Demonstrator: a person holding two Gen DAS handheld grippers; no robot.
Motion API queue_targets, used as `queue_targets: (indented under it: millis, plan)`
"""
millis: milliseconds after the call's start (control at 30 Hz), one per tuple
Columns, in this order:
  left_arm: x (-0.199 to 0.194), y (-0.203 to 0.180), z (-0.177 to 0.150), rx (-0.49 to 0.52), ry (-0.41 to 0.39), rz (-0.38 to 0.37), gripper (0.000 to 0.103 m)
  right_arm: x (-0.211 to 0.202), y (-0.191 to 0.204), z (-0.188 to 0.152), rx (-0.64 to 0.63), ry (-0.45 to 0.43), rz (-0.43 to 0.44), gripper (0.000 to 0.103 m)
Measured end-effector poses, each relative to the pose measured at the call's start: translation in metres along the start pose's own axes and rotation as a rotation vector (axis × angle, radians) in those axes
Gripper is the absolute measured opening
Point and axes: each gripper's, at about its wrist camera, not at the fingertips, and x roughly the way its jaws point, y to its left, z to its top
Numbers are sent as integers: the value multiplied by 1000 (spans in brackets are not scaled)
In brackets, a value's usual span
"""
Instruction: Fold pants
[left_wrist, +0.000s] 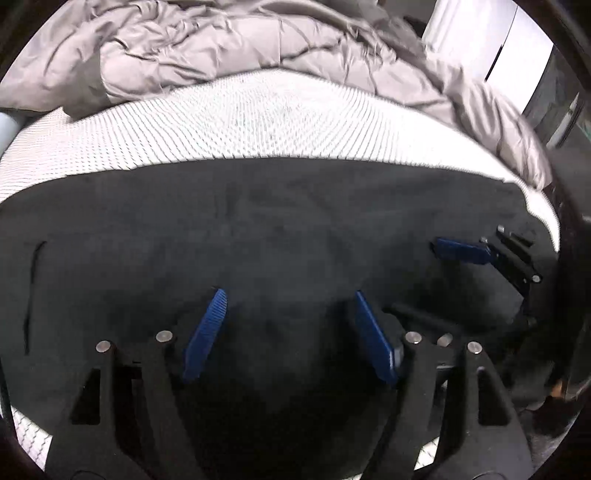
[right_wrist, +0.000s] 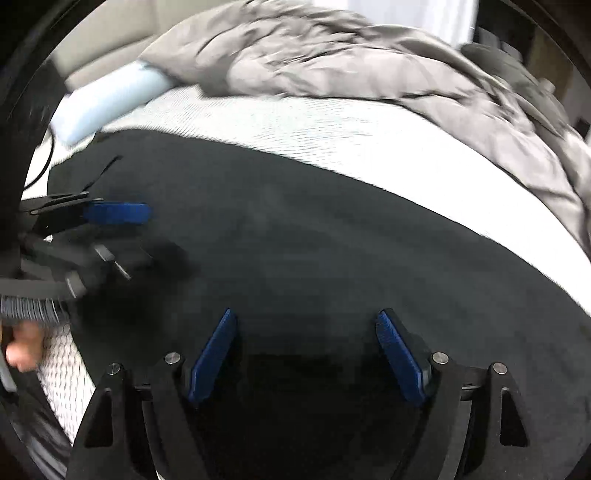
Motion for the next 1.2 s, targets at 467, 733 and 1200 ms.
queue_targets:
  millis: [467, 733, 1200]
  plan:
    - [-17, 77, -3, -29, -3, 166, 68, -9, -75, -38, 122, 48, -204, 86]
    - [-42, 58, -14, -19, -50, 84, 68, -20, -60, -39, 91, -17, -142, 86]
    - [-96, 168, -46, -188, -116, 190, 67, -20, -80, -51, 132, -5, -126, 86]
